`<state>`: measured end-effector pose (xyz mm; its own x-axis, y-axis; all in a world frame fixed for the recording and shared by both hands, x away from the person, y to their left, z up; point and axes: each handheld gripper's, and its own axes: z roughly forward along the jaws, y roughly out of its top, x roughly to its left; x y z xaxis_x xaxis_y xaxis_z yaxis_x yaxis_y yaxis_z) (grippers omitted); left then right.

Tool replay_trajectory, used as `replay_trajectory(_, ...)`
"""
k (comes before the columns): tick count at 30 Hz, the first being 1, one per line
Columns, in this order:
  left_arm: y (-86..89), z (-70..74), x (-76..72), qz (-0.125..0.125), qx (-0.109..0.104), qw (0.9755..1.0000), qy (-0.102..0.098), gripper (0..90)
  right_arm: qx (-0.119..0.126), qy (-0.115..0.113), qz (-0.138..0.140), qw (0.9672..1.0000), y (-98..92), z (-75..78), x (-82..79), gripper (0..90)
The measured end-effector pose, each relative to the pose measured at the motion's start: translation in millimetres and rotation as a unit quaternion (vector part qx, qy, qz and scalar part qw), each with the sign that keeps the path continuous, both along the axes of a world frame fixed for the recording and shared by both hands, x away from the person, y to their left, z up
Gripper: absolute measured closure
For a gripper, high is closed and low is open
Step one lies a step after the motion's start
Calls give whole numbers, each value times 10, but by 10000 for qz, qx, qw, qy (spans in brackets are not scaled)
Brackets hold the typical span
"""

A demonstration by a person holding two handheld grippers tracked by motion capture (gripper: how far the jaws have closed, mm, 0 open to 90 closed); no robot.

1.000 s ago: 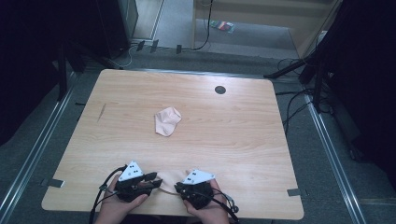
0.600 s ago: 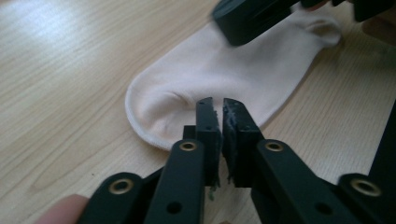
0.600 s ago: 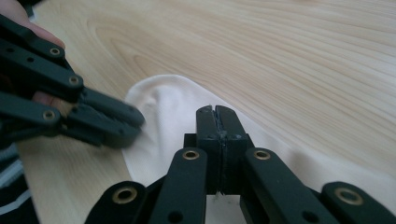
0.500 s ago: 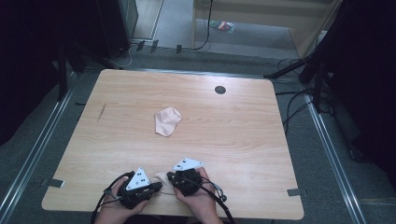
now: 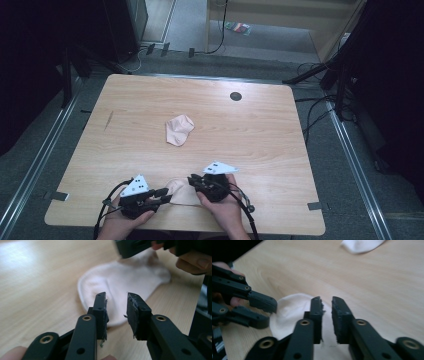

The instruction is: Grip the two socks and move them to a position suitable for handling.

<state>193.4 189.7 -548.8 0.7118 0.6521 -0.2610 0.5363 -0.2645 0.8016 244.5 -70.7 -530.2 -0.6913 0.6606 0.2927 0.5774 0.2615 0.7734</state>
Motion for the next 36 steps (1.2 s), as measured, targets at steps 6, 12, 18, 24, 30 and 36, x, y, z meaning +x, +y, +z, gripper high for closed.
replay_trajectory(6,110,27,43,515,-225,9981,-270,654,-27,-393,-501,9980,-486,148,-7,459)
replay_trajectory(12,193,14,93,884,-390,9946,-373,516,-135,-425,-688,9966,-756,276,-1,73)
replay_trajectory(18,217,-7,212,1269,-306,9902,-494,404,-220,-427,-1379,9893,-1196,224,40,0)
replay_trajectory(24,223,79,451,1650,-314,9848,-435,384,-147,-401,-1786,9830,-1432,196,134,0)
replay_trajectory(30,157,191,800,1871,-2,9809,-534,345,-333,-383,-1911,9803,-1461,137,168,0)
replay_trajectory(36,35,139,1157,2033,258,9777,-463,361,-347,-289,-1939,9800,-1441,100,183,0)
